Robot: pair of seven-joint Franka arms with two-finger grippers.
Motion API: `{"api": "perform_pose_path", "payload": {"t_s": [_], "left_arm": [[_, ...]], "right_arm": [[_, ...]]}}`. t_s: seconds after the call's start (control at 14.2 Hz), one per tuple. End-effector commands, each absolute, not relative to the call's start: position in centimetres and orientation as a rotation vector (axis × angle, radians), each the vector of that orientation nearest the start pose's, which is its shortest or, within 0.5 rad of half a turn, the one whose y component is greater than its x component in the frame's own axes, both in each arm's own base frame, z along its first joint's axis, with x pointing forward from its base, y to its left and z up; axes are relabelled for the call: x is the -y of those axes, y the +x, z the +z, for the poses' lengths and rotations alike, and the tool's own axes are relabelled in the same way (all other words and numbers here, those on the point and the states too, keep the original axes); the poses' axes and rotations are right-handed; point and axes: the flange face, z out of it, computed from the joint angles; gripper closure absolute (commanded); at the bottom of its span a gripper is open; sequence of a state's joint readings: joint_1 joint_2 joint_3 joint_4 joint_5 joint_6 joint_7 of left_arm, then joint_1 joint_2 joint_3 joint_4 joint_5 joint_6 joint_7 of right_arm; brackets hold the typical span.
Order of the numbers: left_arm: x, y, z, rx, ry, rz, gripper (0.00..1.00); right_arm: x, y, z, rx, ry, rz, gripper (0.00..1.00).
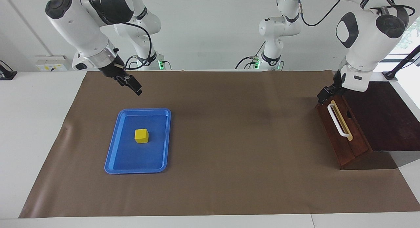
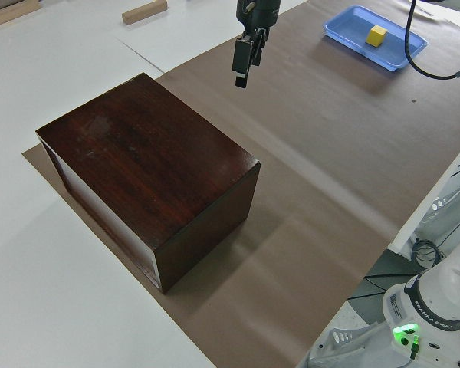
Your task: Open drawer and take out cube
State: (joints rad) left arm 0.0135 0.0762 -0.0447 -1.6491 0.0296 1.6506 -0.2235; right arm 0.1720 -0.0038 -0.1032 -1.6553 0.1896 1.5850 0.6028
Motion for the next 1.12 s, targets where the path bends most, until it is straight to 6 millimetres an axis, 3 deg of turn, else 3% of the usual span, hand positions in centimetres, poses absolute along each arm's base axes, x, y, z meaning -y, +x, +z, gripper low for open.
{"api": "perform_pose_path", "payload": {"t_s": [0.0,0.14,0.21,0.35,0.56,0.84,1.05], "left_arm": [[1.3,56.2,57.2,0.154,-3.178,0.139,0.00],[1.6,55.3,58.0,0.150,-3.193,0.138,0.00],[1.5,55.3,58.2,0.152,-3.193,0.136,0.00],[0.6,55.1,58.5,0.160,-3.190,0.161,0.00],[0.8,54.8,58.6,0.084,-3.185,0.198,0.00],[0.4,54.9,59.3,0.088,-3.184,0.178,0.00],[1.2,55.1,59.6,0.056,-3.182,0.163,0.00]], "right_arm": [[-4.5,53.7,59.5,-0.500,-2.999,0.133,0.00],[-3.9,53.6,59.2,-0.197,-3.036,0.124,0.00],[-3.7,53.4,58.8,-0.149,-3.061,0.130,0.00],[-3.0,53.3,58.8,-0.133,-3.108,0.118,0.00],[-2.3,53.4,58.7,-0.007,-3.134,0.107,0.00],[-1.5,54.7,58.9,-0.024,-3.139,0.073,0.00],[-1.5,55.5,59.1,-0.024,-3.142,0.077,0.00]]}}
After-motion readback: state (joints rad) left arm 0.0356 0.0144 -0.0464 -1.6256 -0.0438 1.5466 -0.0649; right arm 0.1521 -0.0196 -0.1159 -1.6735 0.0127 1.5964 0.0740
